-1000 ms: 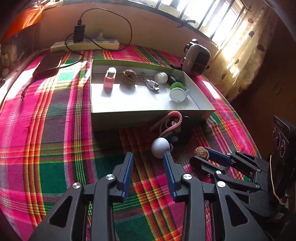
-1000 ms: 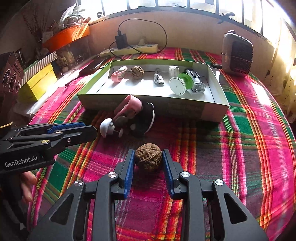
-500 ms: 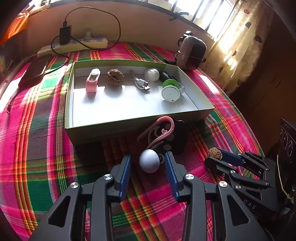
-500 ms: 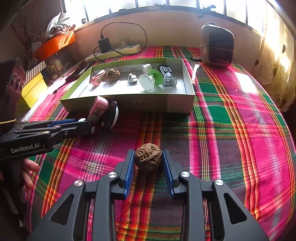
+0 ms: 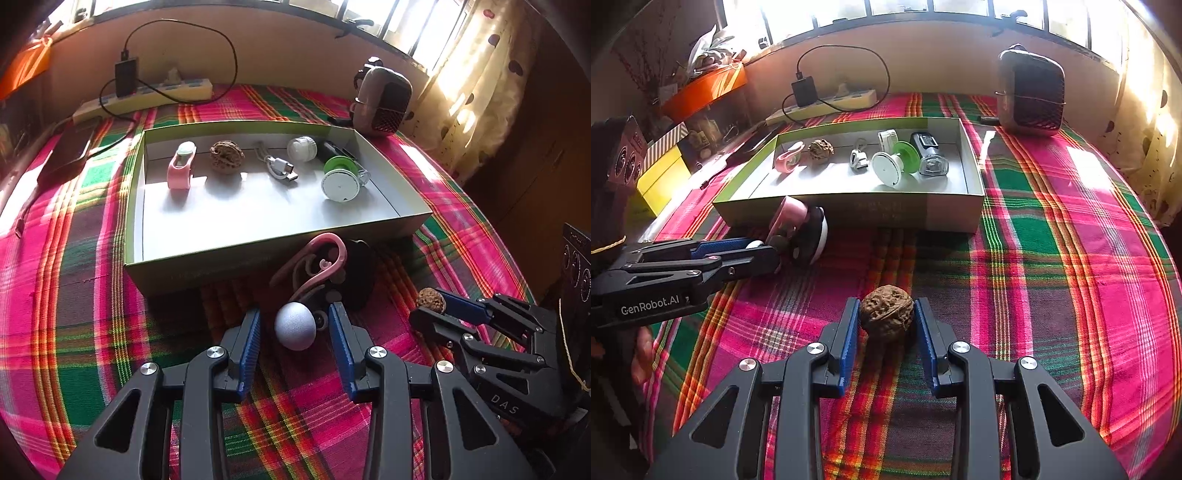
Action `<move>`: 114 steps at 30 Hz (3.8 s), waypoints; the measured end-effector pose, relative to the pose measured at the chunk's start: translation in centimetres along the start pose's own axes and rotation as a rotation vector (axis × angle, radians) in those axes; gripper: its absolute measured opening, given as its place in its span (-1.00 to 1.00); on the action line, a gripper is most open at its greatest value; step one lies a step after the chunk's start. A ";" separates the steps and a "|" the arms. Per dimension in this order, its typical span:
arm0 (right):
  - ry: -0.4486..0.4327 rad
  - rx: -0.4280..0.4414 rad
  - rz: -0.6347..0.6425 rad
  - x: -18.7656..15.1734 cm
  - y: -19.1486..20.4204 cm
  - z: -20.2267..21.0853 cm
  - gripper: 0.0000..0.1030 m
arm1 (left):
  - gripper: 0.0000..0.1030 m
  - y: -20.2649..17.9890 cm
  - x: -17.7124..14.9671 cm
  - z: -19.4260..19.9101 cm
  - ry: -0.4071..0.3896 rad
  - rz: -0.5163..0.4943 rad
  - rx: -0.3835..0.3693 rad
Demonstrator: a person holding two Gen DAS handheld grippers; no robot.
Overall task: Organize objects
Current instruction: 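Close the right tool on the walnut while the left tool grasps the white ball, then carry the walnut with the right tool into the white box while the left carries the ball, then lower the walnut beside the other walnut with the right tool while the left holds the ball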
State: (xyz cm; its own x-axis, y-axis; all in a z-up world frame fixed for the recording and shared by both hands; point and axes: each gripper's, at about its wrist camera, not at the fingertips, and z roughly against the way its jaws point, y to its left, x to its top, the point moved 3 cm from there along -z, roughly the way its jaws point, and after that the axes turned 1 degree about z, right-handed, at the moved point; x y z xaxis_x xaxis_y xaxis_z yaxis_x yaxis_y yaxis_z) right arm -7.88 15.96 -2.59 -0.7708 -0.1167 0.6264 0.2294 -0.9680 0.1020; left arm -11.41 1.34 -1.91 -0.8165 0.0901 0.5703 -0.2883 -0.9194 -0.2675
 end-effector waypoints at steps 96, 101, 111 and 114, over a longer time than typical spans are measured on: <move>-0.035 0.185 0.198 12.9 3.1 -5.6 -0.39 | -0.62 3.4 5.8 1.2 -0.127 -0.006 0.213; -0.009 0.187 0.226 13.8 3.7 -7.1 -0.39 | -0.62 4.0 6.0 0.4 -0.115 0.004 0.228; 0.029 0.165 0.290 13.7 4.7 -9.4 -0.39 | -0.62 4.7 6.2 -1.0 -0.084 0.004 0.230; 0.030 0.156 0.299 13.9 4.7 -9.6 -0.39 | -0.62 4.7 6.2 -1.2 -0.078 0.004 0.232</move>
State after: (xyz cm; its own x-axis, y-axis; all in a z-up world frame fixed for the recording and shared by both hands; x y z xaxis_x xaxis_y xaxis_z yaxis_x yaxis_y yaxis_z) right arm -23.19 7.61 -0.80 -0.6725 -0.3989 0.6234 0.5344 -0.8445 0.0362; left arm -18.45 -1.92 -0.56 -0.7738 0.0648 0.6301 -0.1549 -0.9839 -0.0891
